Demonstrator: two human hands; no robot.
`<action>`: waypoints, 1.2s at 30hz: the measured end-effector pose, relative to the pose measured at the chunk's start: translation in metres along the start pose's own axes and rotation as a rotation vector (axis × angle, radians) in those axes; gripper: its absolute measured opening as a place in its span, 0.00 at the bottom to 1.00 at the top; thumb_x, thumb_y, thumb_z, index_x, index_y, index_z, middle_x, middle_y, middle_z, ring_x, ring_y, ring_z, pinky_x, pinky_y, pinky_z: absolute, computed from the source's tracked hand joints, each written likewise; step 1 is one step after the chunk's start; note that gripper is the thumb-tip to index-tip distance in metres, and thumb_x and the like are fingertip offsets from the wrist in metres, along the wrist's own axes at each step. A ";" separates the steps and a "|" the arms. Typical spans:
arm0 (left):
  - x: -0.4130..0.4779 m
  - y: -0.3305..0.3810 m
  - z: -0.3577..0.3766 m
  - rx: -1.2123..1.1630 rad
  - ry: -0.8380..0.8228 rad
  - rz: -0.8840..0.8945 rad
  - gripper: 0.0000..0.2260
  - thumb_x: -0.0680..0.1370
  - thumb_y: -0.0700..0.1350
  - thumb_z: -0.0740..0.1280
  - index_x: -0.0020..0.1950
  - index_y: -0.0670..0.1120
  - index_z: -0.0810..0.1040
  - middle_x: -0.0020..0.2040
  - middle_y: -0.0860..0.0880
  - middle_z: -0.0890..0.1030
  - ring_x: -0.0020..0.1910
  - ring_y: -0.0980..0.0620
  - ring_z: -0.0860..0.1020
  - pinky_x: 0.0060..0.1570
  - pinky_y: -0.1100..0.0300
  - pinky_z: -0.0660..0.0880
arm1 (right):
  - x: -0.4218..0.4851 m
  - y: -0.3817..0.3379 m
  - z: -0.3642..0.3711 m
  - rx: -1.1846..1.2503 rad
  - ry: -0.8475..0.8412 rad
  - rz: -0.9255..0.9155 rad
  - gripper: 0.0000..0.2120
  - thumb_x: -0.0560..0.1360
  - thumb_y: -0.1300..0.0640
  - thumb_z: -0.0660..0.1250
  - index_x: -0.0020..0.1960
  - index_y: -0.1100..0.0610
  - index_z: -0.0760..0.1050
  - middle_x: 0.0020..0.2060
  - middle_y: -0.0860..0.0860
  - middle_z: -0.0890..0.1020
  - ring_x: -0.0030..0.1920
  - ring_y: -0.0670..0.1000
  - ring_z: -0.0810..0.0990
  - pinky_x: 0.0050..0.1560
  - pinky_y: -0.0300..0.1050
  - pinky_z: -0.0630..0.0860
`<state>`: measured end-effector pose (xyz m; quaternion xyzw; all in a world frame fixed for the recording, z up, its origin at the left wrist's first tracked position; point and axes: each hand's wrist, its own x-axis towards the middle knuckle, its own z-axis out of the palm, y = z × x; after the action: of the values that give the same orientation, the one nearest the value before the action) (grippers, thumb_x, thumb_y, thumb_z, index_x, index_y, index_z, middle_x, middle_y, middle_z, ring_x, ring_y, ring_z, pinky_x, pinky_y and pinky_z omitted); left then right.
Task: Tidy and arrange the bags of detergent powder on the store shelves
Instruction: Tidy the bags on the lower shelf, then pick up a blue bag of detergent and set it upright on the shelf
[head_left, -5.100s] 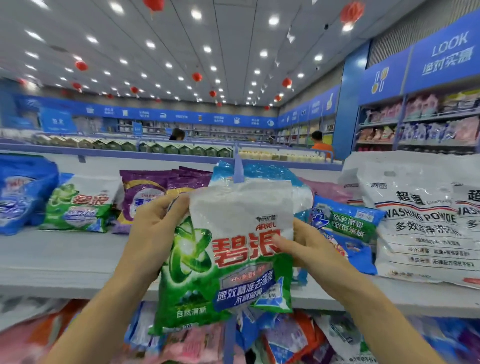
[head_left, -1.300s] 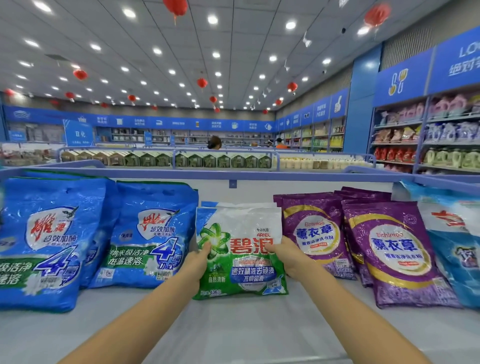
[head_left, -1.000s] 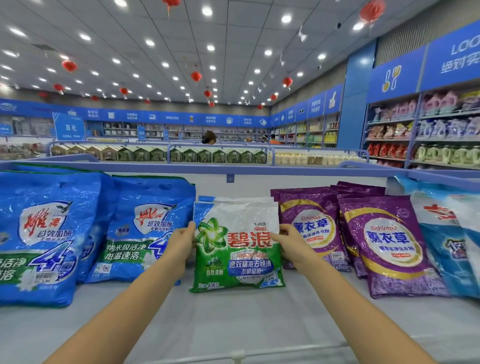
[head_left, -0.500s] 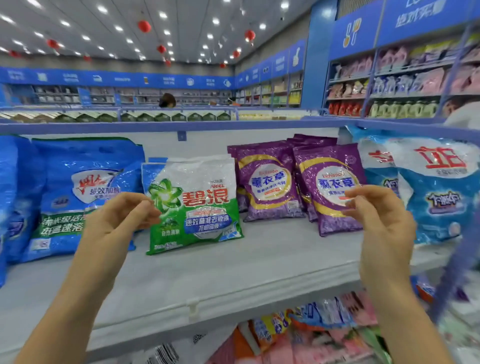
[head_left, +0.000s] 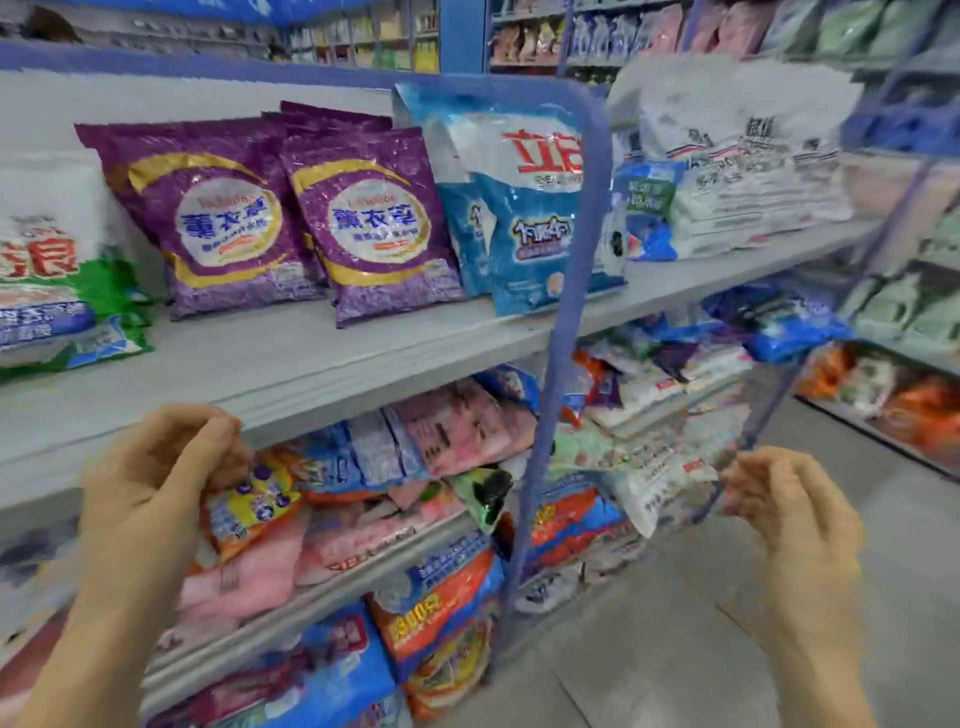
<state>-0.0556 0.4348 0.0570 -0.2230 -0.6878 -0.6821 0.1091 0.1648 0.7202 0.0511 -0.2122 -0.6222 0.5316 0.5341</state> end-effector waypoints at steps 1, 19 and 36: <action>-0.005 0.000 0.021 -0.006 -0.015 -0.001 0.15 0.79 0.42 0.62 0.36 0.57 0.80 0.31 0.60 0.80 0.30 0.64 0.77 0.27 0.72 0.72 | 0.005 0.003 -0.023 -0.025 0.010 0.018 0.17 0.67 0.33 0.65 0.40 0.45 0.80 0.35 0.44 0.81 0.36 0.42 0.78 0.36 0.32 0.75; -0.072 0.015 0.327 -0.065 -0.291 -0.092 0.08 0.74 0.50 0.64 0.38 0.54 0.80 0.33 0.51 0.80 0.33 0.56 0.77 0.39 0.68 0.76 | 0.138 0.073 -0.246 -0.192 0.173 0.114 0.14 0.80 0.63 0.56 0.41 0.52 0.76 0.34 0.45 0.80 0.33 0.44 0.75 0.35 0.35 0.75; 0.017 0.003 0.429 -0.040 0.086 -0.134 0.09 0.75 0.45 0.67 0.36 0.53 0.81 0.30 0.49 0.81 0.30 0.57 0.76 0.34 0.69 0.75 | 0.425 0.154 -0.091 -0.212 -0.438 -0.051 0.03 0.78 0.58 0.63 0.49 0.53 0.75 0.41 0.49 0.80 0.39 0.46 0.79 0.43 0.44 0.77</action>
<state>-0.0032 0.8608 0.0473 -0.1489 -0.6822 -0.7104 0.0883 0.0550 1.1664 0.0882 -0.1310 -0.7804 0.4833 0.3745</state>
